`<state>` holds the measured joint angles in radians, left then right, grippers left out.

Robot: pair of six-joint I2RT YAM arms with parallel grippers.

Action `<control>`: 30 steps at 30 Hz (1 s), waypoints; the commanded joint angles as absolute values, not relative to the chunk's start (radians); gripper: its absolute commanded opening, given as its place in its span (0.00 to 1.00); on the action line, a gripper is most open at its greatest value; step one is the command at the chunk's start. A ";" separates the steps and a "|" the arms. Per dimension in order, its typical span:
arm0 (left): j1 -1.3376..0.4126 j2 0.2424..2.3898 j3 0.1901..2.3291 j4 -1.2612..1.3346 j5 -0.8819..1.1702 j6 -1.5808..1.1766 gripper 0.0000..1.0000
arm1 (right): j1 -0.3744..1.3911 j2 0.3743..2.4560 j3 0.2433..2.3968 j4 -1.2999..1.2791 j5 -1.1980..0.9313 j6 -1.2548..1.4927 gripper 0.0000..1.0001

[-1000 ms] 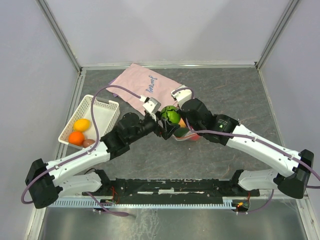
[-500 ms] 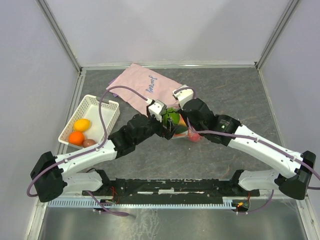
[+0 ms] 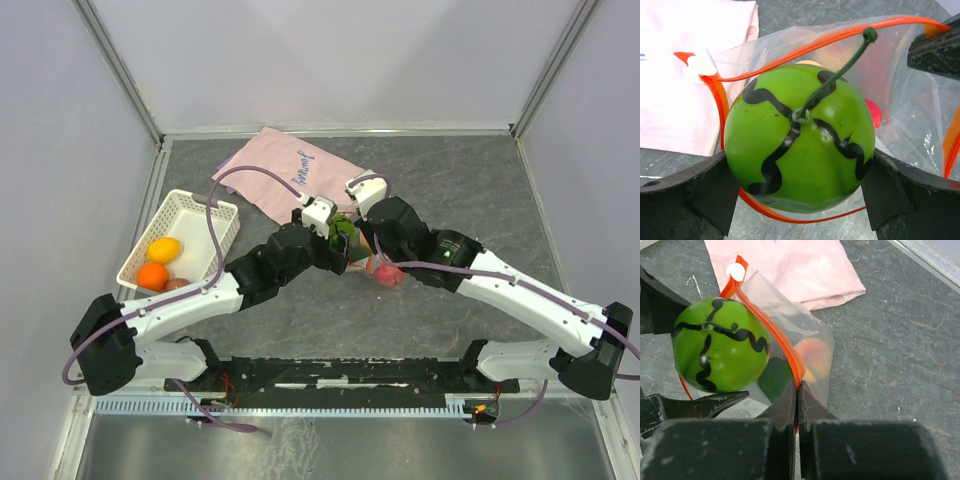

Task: Place the food in the zip-top bag and seal the zipper
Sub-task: Place the fake fruit in the zipper food storage bag.

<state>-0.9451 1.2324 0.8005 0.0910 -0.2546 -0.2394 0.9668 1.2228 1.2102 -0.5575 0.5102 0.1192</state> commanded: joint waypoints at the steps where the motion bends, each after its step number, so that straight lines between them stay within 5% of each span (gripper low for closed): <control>1: -0.952 1.222 0.863 0.081 -0.259 -0.299 0.95 | 0.968 1.197 1.234 -0.516 0.505 0.137 0.02; 22: -0.952 1.051 0.901 -0.190 -0.249 -0.552 1.00 | 0.968 1.204 1.230 -0.511 0.482 0.148 0.02; 30: -0.952 0.983 0.832 -0.341 -0.295 -0.690 0.90 | 0.967 1.208 1.220 -0.497 0.473 0.149 0.02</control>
